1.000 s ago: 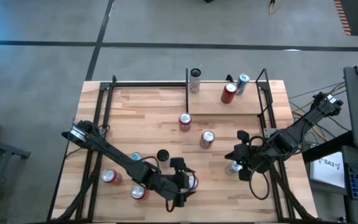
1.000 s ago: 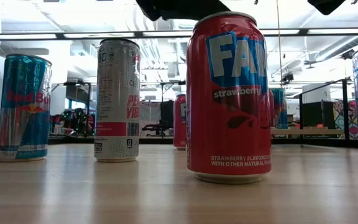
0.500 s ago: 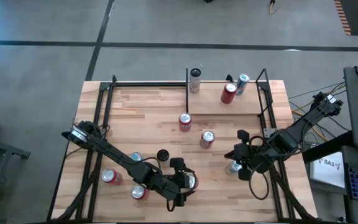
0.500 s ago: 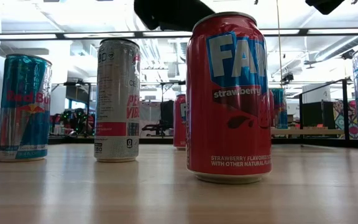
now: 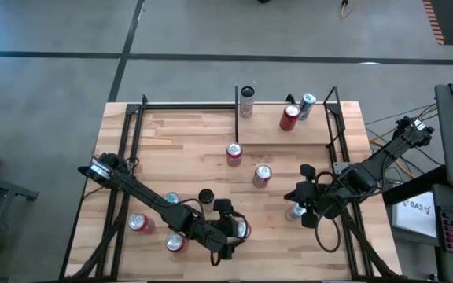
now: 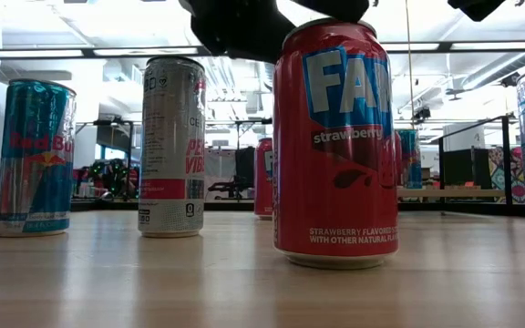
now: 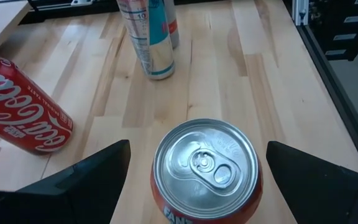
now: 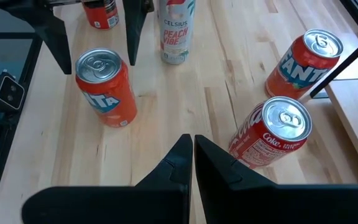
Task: Place canned beverage on shelf
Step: Put the bottom right orange soda can on the shelf
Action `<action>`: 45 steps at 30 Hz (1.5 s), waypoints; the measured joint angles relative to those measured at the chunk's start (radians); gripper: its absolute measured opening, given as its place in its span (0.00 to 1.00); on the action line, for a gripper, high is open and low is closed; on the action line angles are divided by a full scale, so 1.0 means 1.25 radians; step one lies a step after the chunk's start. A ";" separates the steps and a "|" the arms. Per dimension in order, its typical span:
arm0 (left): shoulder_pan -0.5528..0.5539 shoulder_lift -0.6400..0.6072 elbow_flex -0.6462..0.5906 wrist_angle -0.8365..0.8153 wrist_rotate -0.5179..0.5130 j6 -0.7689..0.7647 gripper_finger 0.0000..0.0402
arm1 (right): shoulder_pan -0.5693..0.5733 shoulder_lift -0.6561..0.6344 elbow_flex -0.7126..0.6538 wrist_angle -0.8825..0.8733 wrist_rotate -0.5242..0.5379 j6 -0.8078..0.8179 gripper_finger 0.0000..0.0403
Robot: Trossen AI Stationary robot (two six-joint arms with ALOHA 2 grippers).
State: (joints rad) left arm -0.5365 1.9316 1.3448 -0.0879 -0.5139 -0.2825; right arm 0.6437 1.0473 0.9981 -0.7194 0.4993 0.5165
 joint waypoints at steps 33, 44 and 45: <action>0.008 0.056 -0.011 0.084 0.018 -0.027 0.88 | 0.000 0.034 0.000 0.008 0.001 0.003 0.02; 0.008 0.056 -0.011 0.083 0.021 -0.033 0.71 | 0.000 0.060 0.000 0.012 0.000 0.004 0.02; 0.008 0.056 -0.011 0.083 0.021 -0.033 0.71 | 0.000 0.060 0.000 0.012 0.000 0.004 0.02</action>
State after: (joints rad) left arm -0.5262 2.0022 1.3312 0.0158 -0.4877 -0.3233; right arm 0.6437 1.1217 0.9981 -0.7048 0.4992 0.5213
